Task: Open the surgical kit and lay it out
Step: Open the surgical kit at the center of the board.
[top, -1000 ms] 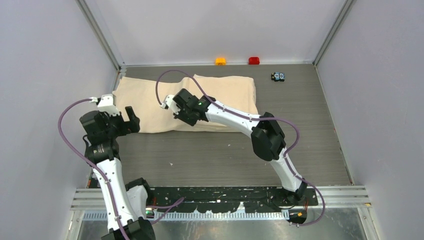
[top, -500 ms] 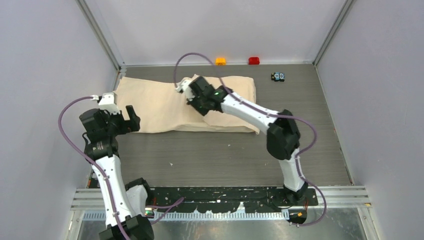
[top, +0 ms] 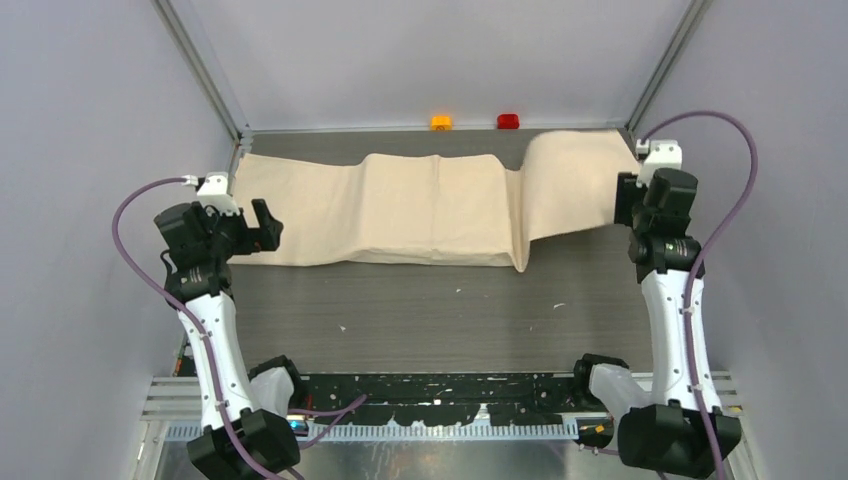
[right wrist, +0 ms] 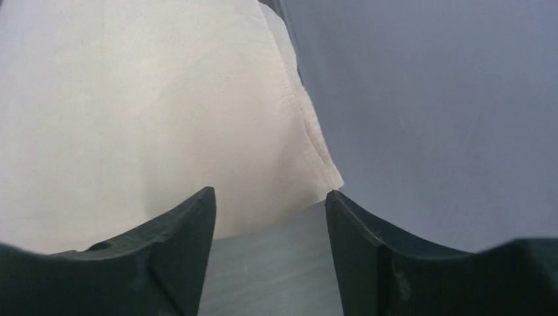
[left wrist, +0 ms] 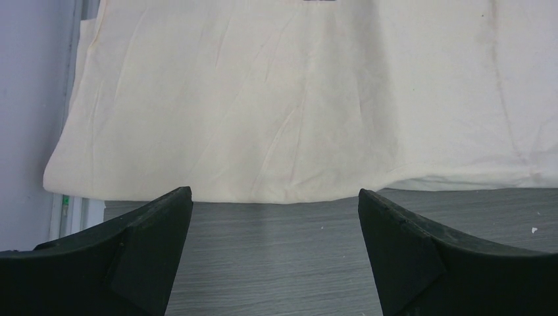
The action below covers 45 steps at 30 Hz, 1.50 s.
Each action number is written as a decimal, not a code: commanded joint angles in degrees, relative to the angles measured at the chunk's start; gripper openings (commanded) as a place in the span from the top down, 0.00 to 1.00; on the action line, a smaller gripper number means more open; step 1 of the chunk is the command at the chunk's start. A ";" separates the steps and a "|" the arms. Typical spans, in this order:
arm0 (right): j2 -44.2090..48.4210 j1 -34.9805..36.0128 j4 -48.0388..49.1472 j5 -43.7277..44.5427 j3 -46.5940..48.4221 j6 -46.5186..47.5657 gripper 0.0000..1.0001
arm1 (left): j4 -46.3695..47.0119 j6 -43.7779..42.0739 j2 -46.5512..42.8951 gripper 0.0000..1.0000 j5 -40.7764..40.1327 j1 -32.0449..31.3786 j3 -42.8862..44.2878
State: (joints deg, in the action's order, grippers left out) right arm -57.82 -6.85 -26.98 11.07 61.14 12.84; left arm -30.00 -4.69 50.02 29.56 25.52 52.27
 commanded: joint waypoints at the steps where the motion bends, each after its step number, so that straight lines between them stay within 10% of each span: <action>1: -1.42 -10.18 2.92 -1.17 -10.57 6.24 0.27 | 4.26 -0.02 0.68 0.00 2.22 -0.07 0.51; 15: -16.02 -10.66 2.44 -16.67 -5.22 5.81 0.20 | 6.53 -3.04 9.28 0.00 4.23 -1.25 1.33; 24: -31.64 -2.42 3.43 -13.12 1.26 7.30 0.24 | 13.51 -1.53 23.29 0.00 -2.61 -18.48 7.29; 32: -31.20 0.64 -0.13 -21.00 6.69 4.22 0.24 | 16.05 -0.34 44.31 0.09 -0.91 -29.53 24.64; 45: -27.72 1.14 -4.57 -22.67 8.23 4.73 0.25 | 8.99 15.13 75.47 0.13 -3.63 -29.99 57.25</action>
State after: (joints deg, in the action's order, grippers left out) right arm -88.75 -5.82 -30.50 -11.05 67.88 17.41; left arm -19.33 5.34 121.64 26.02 -4.73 103.63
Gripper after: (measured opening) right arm 0.757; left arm 0.877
